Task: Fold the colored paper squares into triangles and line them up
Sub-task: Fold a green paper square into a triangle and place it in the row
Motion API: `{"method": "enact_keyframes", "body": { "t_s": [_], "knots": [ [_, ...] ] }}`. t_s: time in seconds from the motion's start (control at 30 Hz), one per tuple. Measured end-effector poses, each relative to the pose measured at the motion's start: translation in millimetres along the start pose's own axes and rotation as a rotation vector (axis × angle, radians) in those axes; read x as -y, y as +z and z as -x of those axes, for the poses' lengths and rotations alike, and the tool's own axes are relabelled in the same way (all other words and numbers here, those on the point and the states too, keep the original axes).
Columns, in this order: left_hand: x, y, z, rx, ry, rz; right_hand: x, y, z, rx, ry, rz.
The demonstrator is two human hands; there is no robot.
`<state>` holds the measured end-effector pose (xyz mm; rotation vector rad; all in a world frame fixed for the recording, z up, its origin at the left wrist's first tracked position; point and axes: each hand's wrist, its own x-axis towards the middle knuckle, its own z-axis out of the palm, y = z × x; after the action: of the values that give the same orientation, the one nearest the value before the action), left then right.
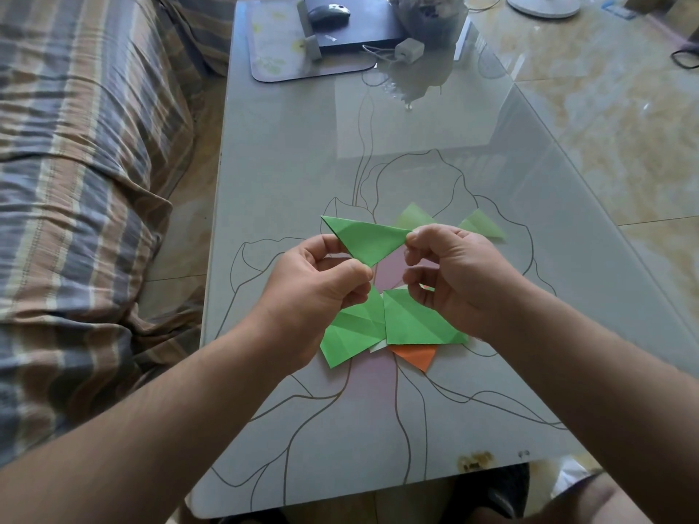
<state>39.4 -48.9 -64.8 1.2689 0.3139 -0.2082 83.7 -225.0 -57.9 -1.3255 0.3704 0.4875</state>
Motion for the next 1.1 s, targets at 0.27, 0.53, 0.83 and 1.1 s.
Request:
{"method": "enact_keyframes", "body": {
  "t_s": [0.27, 0.53, 0.83, 1.1],
  "knots": [
    [-0.5, 0.9, 0.4, 0.001, -0.005, -0.006, 0.6, 0.3, 1.0, -0.037, 0.075, -0.053],
    [0.3, -6.0, -1.4, 0.106, -0.164, -0.197, 14.2, -10.9, -4.1, -0.005, -0.067, 0.280],
    [-11.4, -6.9, 6.4, 0.209, -0.159, -0.643, 6.2, -6.7, 8.8, 0.287, -0.037, 0.545],
    [-16.0, -12.7, -2.2, 0.024, -0.076, -0.290, 7.1, -5.3, 10.1, 0.353, 0.059, 0.480]
  ]
}}
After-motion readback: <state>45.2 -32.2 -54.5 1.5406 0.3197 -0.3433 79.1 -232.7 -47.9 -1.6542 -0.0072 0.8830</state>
